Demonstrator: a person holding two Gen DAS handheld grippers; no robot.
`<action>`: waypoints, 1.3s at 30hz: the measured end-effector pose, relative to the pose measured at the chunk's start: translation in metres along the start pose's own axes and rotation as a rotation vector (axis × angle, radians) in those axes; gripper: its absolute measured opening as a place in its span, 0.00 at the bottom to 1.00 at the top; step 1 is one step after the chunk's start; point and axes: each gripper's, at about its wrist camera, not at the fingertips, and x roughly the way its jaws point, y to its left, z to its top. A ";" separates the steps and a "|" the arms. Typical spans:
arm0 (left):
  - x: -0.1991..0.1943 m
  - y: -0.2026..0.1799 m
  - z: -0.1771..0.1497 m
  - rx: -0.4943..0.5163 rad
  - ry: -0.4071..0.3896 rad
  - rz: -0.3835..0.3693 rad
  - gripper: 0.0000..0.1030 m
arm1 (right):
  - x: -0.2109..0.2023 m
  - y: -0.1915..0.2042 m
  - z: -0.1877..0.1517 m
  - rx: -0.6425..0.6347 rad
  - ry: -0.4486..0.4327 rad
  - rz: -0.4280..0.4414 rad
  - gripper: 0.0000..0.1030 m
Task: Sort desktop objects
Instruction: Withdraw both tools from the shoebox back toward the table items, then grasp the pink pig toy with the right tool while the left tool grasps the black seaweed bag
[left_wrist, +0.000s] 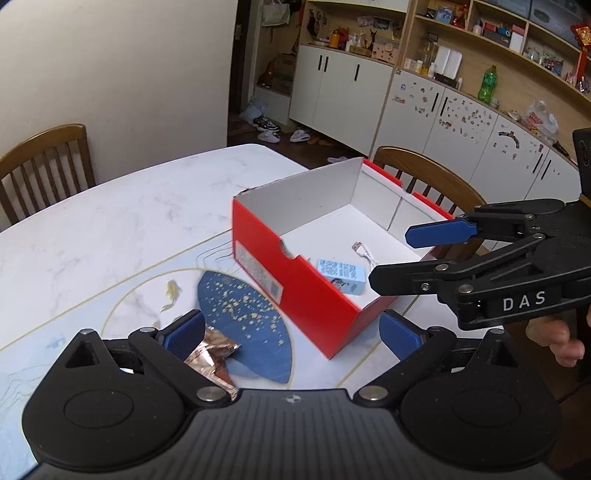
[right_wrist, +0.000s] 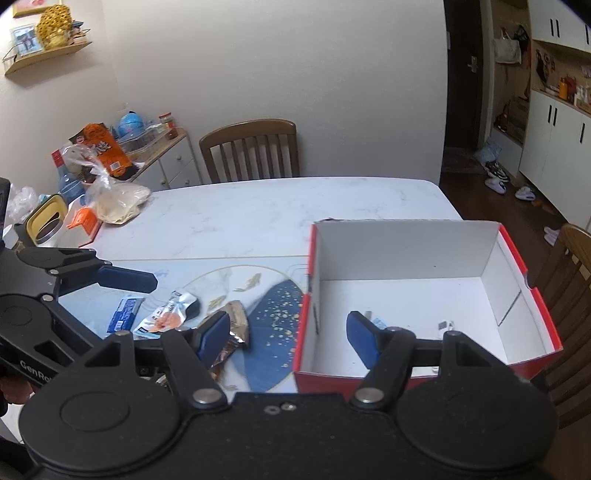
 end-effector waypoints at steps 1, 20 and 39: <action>-0.003 0.003 -0.003 -0.005 -0.005 0.003 0.98 | 0.000 0.003 0.000 -0.006 -0.002 0.000 0.68; -0.038 0.080 -0.062 -0.156 -0.011 0.227 0.98 | 0.014 0.062 -0.020 -0.058 0.014 0.016 0.68; -0.033 0.119 -0.112 -0.235 0.048 0.307 0.98 | 0.050 0.104 -0.050 -0.074 0.109 0.004 0.67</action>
